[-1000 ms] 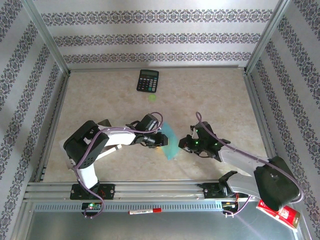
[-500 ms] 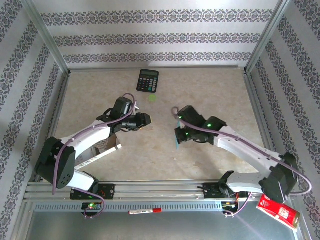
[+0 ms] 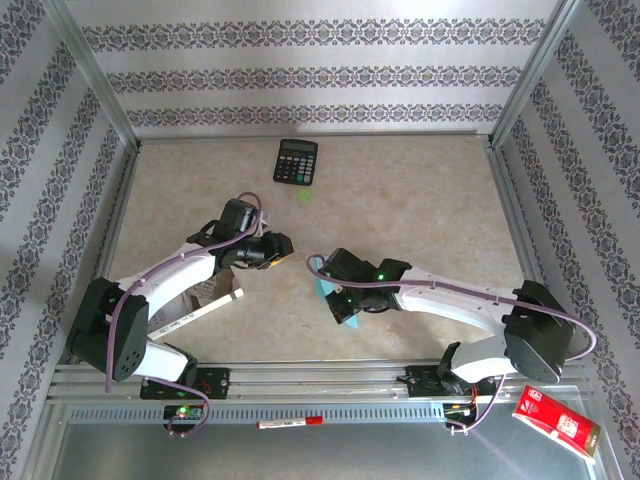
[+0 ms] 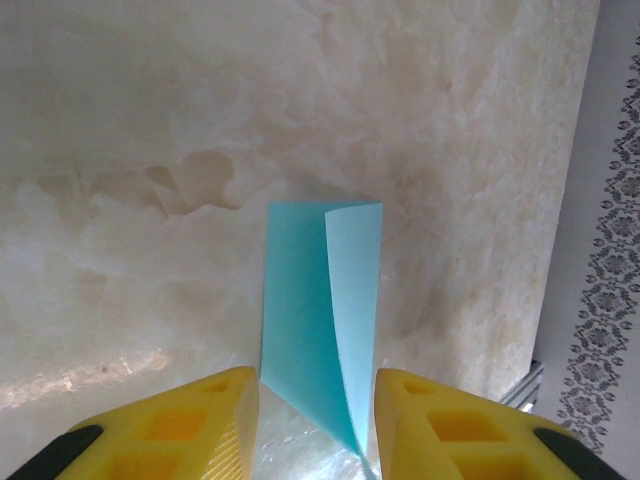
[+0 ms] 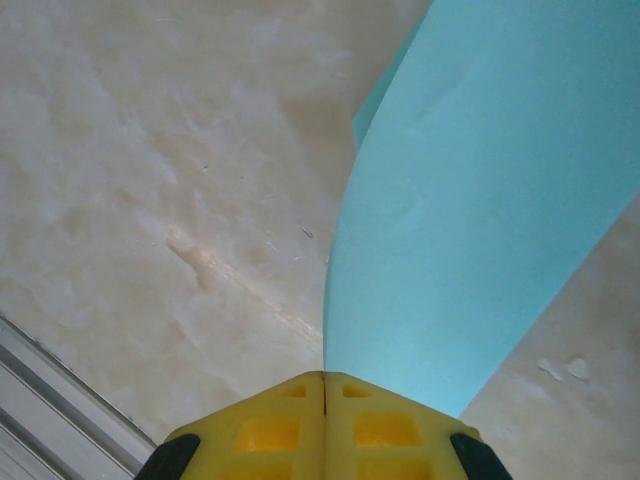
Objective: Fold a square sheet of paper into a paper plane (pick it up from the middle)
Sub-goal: Turn over the paper at the center of the table.
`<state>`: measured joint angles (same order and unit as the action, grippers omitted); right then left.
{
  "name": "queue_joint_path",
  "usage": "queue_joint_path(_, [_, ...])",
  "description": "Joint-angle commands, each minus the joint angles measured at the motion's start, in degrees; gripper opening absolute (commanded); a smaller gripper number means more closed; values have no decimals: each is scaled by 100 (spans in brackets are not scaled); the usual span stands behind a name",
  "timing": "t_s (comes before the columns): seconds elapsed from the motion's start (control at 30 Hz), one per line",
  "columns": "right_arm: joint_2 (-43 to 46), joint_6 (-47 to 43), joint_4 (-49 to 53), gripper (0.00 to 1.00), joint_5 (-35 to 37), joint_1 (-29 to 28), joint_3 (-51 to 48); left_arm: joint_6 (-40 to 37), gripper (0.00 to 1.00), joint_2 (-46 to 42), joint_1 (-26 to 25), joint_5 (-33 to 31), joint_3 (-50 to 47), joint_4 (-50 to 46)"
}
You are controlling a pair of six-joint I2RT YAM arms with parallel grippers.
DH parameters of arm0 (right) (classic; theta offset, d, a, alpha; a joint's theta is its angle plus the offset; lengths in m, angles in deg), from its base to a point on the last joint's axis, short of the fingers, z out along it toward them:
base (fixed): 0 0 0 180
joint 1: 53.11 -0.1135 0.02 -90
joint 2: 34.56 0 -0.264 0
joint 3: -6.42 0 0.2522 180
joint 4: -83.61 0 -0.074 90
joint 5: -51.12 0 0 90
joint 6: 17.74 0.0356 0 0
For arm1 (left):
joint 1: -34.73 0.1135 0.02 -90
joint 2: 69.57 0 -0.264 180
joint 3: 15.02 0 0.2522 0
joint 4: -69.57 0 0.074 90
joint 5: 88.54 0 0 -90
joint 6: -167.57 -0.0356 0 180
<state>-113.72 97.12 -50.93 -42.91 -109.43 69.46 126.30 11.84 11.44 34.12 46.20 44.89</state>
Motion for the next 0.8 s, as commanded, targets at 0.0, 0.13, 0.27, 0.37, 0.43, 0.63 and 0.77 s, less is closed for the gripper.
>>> queue_joint_path(0.0, [-108,245,-581,2,-185,-107,-221,221,35,217,-114,305,-10,304])
queue_joint_path(0.13, [-96,382,-959,2,-272,-115,-437,349,32,676,-406,467,267,556])
queue_joint_path(0.27, [-81,447,-1196,2,-334,-120,-574,408,26,1356,-638,724,605,771])
queue_joint_path(0.37, [-80,479,-1269,2,-355,-125,-638,339,26,1776,-760,752,899,802])
queue_joint_path(0.43, [-78,504,-1314,2,-370,-125,-671,246,25,2043,-845,794,1118,696])
queue_joint_path(0.63, [-210,476,-1343,2,-362,-120,-613,-19,25,2652,-1032,777,1619,358])
queue_joint_path(0.77, [-280,450,-1344,4,-341,-108,-586,-385,24,2894,-1032,623,1875,-78])
